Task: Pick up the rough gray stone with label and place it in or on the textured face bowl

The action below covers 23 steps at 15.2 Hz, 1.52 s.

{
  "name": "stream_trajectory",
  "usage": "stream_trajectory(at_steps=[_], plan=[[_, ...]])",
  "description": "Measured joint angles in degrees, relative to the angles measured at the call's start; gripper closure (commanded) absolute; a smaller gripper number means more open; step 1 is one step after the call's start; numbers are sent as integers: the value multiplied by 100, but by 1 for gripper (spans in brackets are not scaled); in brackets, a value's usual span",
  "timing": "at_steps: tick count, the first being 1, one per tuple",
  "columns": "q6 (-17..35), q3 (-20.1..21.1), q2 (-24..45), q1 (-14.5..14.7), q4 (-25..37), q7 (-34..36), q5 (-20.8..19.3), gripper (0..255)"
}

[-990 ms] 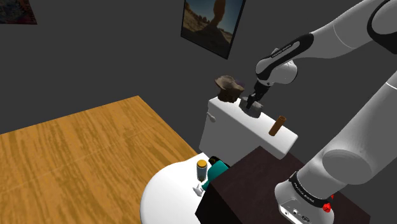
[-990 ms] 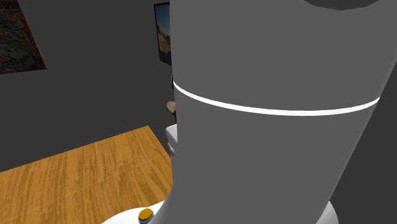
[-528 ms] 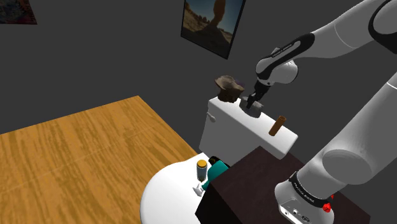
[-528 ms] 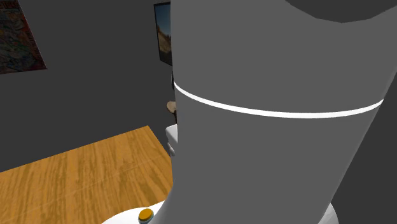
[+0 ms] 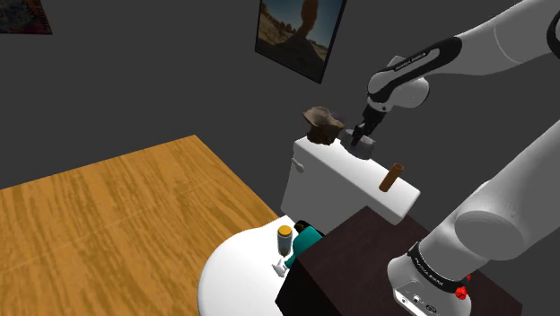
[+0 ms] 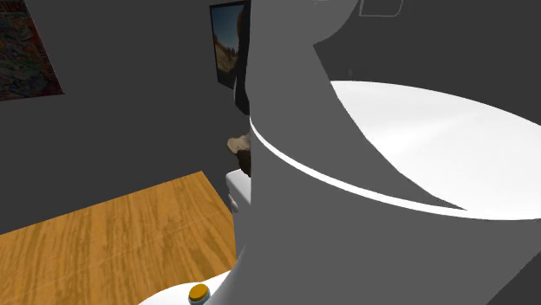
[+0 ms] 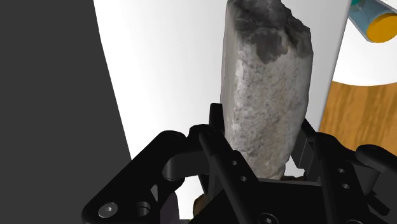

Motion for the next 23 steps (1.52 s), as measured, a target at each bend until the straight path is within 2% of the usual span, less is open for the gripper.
stream_trajectory(at_steps=[11, 23], plan=[[-920, 52, -622, -43, 364, 328, -400, 255], [-1855, 146, -1074, -69, 881, 523, -600, 255]])
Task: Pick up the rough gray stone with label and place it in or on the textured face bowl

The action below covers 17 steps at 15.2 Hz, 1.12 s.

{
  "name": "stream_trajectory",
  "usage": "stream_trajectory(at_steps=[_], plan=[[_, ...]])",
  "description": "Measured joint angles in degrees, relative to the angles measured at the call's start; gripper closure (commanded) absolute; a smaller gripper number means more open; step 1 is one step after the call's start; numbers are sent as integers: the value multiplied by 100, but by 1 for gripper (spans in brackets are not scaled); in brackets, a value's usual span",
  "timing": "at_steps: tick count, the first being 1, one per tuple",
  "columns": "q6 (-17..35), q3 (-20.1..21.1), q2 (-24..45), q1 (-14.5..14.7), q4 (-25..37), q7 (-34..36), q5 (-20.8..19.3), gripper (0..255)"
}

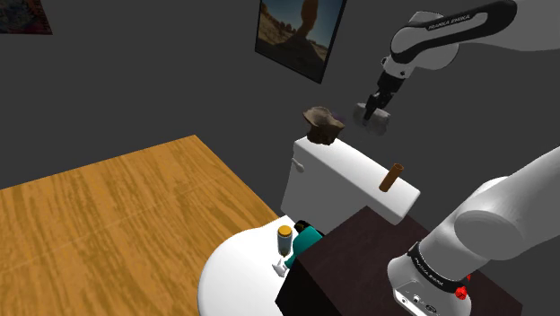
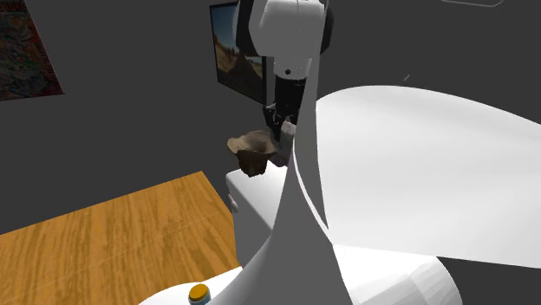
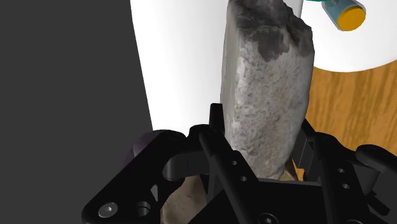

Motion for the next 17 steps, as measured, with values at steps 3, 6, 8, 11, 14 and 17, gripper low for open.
stream_trajectory(at_steps=[3, 6, 8, 11, 14, 17], plan=[[-240, 28, -75, 2, 172, 40, -24, 255], [-481, 51, -141, 3, 350, 70, -44, 255], [-635, 62, -178, 2, 469, 82, -55, 255], [-816, 84, -136, 26, 691, 110, -30, 255], [-875, 110, 330, 130, 1188, 137, 159, 255], [-1035, 177, 949, 252, 1922, 224, 409, 255]])
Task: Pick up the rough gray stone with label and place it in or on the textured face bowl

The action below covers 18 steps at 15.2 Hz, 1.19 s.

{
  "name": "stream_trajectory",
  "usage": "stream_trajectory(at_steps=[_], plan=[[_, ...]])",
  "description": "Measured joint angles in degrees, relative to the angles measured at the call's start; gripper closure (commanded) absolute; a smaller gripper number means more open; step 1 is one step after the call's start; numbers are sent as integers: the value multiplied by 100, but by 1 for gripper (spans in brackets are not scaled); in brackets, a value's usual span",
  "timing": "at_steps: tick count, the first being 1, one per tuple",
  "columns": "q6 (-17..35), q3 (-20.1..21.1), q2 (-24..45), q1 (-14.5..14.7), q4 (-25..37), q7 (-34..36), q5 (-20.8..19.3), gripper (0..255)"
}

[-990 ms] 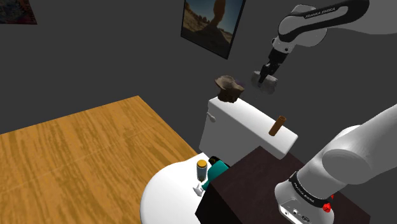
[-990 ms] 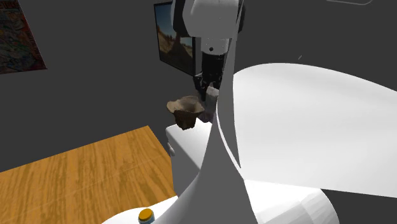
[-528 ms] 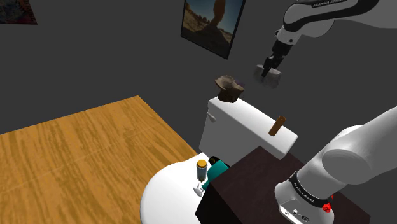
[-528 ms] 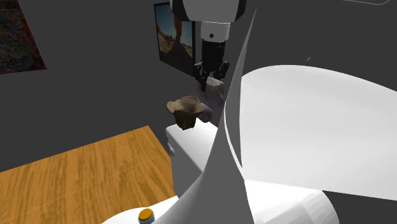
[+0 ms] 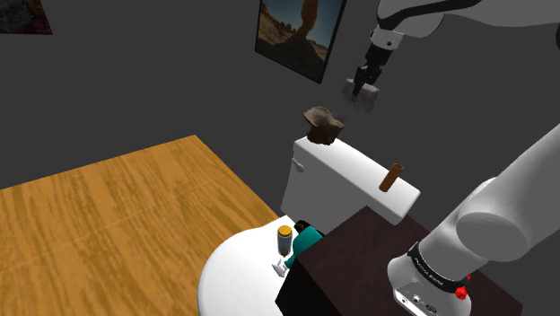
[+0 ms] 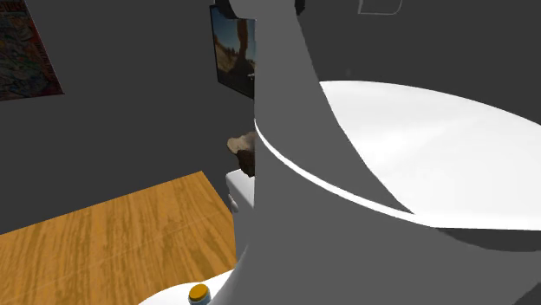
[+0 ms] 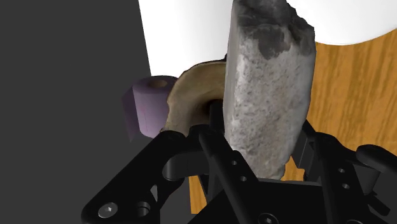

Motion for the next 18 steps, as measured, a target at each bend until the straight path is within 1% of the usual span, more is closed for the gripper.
stream_trajectory(at_steps=[3, 5, 7, 8, 11, 18], plan=[[-122, 56, 600, 64, 683, 56, 230, 255], [-296, 116, 1031, 105, 1264, 149, 377, 255], [-491, 149, 1509, 80, 1911, 166, 537, 255], [-512, 164, 1674, 69, 2089, 169, 591, 255], [-372, 172, 1782, 52, 2045, 134, 636, 255], [122, 192, 1861, 65, 1622, 86, 684, 255]])
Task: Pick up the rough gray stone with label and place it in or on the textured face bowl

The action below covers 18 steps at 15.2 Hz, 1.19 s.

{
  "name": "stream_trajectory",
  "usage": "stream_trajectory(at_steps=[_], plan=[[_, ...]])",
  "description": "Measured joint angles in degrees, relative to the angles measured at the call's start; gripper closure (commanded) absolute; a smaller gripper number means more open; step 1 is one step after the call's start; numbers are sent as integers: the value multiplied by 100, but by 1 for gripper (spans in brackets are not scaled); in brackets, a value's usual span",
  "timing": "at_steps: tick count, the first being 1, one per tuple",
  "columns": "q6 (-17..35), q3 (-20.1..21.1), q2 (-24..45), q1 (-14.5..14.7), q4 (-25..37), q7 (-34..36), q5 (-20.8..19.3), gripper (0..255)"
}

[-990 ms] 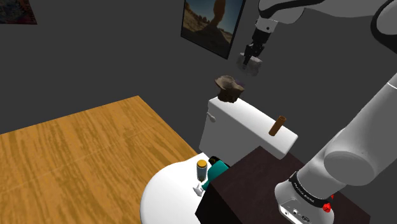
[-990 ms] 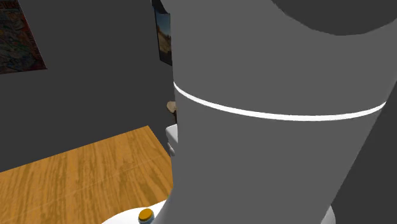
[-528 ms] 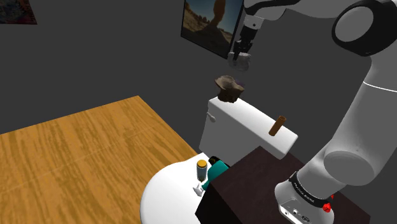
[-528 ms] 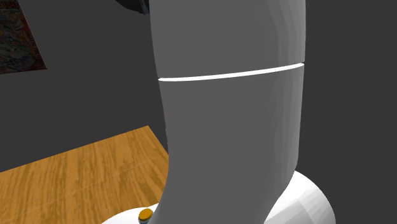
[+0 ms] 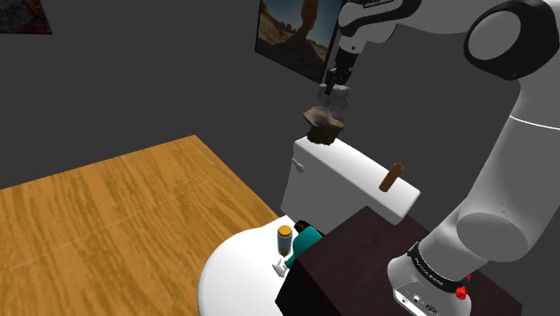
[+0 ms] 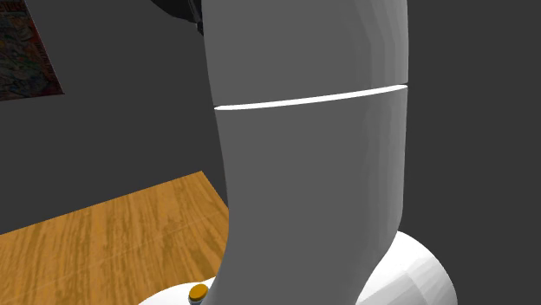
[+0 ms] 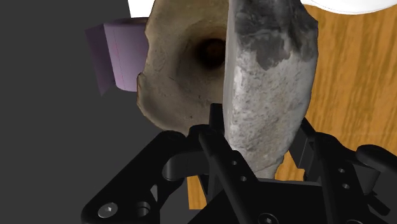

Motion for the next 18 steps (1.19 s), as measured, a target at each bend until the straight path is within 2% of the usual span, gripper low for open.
stream_trajectory(at_steps=[6, 12, 13, 18], plan=[[399, 22, 113, 0, -295, -52, 61, 255], [447, 24, 119, 0, -335, -59, 67, 255], [447, 24, 120, 0, -334, -60, 67, 0], [448, 24, 119, 0, -333, -60, 67, 0]])
